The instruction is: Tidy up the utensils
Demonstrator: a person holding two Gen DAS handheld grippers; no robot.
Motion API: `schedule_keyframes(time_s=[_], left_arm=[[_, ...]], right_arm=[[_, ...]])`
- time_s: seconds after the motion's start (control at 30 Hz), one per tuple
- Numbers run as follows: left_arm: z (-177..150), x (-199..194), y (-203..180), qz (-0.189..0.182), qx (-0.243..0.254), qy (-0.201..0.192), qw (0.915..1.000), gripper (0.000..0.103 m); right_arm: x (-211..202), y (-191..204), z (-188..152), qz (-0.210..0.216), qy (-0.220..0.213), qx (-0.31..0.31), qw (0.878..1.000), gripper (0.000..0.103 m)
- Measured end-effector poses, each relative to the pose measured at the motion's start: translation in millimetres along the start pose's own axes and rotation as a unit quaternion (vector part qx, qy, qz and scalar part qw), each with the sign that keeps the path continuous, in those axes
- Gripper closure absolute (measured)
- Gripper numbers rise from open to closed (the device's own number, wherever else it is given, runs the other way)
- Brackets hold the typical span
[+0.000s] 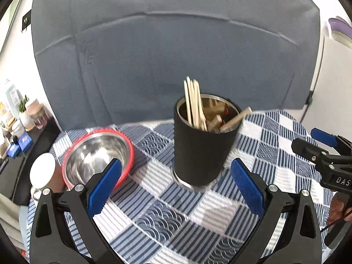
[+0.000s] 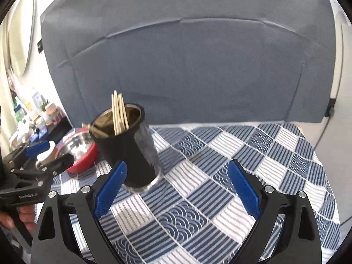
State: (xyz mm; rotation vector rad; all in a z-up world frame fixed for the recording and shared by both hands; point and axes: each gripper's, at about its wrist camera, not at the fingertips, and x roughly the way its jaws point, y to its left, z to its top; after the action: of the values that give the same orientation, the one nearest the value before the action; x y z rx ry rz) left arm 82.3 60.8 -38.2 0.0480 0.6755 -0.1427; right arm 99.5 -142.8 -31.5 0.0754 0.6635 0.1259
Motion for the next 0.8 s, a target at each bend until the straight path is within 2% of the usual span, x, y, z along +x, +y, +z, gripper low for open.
schedule_keyframes(time_s=[0.17,0.23,0.47,0.63,0.73,0.8], left_arm=[[-16,-16,-8,-0.009,-0.005,0.001,0.9999,0.006],[-21,-24,-13,0.003,0.003,-0.006,1.0000,0.006],[-18,-60,-19,0.002,-0.006,-0.021,0.9998,0.006],[-16,-83,-16,0.007,-0.022,-0.008,0.9997,0.006],[-19,-93,-11,0.014,-0.036,0.005,0.9993,0.006],[-22,-100,-6,0.003,-0.055,0.012,0.9984,0.006]], right_arm=[[-16,7,-19,-0.016,0.020,0.011,1.000,0.014],[-25,10,-21,-0.014,0.030,0.022,0.999,0.014],[-67,22,-22,-0.027,0.022,0.020,0.999,0.014],[-91,24,-27,-0.031,0.038,0.036,0.998,0.014],[-102,28,-31,-0.039,0.049,0.023,0.998,0.014],[-106,32,-35,-0.040,0.058,0.019,0.997,0.014]])
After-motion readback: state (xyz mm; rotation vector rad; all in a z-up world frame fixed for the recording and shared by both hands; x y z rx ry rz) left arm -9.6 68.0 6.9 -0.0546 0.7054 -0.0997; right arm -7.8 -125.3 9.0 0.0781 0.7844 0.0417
